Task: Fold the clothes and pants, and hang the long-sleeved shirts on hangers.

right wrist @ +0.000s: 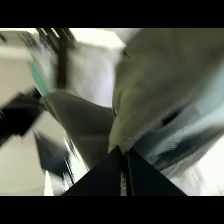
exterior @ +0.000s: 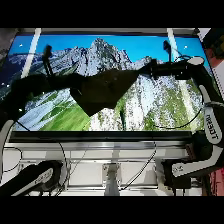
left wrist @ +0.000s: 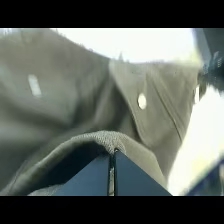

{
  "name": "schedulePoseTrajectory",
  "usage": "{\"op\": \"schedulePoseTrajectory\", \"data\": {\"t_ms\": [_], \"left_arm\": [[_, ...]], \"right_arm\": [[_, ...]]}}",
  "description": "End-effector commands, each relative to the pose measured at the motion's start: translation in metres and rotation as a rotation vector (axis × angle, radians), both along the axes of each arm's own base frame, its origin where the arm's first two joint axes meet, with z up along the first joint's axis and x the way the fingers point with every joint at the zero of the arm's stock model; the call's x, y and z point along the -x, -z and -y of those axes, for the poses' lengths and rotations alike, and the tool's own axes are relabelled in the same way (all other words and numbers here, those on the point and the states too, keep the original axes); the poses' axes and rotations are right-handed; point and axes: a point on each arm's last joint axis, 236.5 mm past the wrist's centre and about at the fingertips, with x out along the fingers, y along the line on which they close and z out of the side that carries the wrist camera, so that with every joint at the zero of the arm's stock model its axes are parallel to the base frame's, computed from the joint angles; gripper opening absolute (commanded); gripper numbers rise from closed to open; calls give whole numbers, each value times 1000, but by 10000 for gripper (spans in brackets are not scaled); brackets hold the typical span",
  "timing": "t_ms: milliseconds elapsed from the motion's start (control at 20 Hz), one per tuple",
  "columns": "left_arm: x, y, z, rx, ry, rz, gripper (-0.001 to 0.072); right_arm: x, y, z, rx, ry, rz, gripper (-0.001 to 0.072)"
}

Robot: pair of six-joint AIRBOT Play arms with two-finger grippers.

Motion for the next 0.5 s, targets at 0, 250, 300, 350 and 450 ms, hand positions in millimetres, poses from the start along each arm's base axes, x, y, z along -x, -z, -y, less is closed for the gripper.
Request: {"op": "schedulePoseTrajectory", "data": {"t_ms": [0,250,300,350,450], "left_arm": [[-40,-93,-24,37,-163,245,14],[-58,-154,-48,73,-294,401,15],[-61,-156,-52,75,-313,411,16],[-64,-161,-58,79,-343,426,15],[-70,-169,-71,102,-409,446,15]], "right_arm": [[-24,-88,7,-110,167,170,28],[-23,-172,8,-120,222,347,29],[-22,-183,7,-118,221,365,29],[-21,-191,8,-103,224,380,29],[-24,-189,13,-38,245,370,29]]}}
